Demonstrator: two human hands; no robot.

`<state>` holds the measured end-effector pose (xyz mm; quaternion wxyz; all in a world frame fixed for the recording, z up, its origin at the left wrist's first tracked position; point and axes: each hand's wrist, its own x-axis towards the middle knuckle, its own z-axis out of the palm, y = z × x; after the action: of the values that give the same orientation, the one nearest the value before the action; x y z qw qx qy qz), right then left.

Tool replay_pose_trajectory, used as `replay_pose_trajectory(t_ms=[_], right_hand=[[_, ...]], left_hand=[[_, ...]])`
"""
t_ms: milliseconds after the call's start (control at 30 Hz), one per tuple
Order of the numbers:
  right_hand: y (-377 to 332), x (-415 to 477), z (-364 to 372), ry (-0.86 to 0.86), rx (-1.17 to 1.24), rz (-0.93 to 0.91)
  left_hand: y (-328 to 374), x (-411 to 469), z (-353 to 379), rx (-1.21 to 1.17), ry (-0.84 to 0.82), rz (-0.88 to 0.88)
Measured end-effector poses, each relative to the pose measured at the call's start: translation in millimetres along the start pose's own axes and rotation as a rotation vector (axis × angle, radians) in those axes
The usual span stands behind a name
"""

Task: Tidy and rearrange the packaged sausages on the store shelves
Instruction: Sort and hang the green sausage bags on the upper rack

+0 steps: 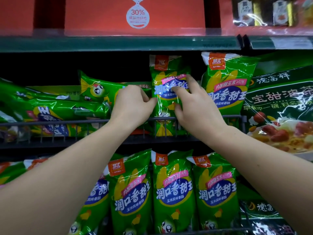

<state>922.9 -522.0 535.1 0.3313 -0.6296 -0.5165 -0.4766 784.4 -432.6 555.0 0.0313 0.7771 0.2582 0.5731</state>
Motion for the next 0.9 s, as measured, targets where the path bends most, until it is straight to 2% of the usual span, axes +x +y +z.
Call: replay_pose_trajectory(t_ms=[167,367,500,633,767,900], right_hand=[[-1,-2,3,0.073,0.034,-0.015],[-3,-4,8,0.130,0.042,-0.043],[-6,-3,8,0.149,0.034,-0.040],[-15,3,7,0.154,0.006,-0.113],[-26,13,4,0.108,0.011,-0.109],[-31,15,3,0.072,-0.013,-0.114]], left_hand=[[-17,4,-36,0.063,0.149,0.110],[-40,15,-69,0.374,0.110,0.153],[-53,18,-81,0.373,0.076,0.059],[-58,22,-85,0.345,0.091,0.082],[-56,31,-91,0.543,-0.058,0.143],[-45,43,-90,0.572,-0.266,0.153]])
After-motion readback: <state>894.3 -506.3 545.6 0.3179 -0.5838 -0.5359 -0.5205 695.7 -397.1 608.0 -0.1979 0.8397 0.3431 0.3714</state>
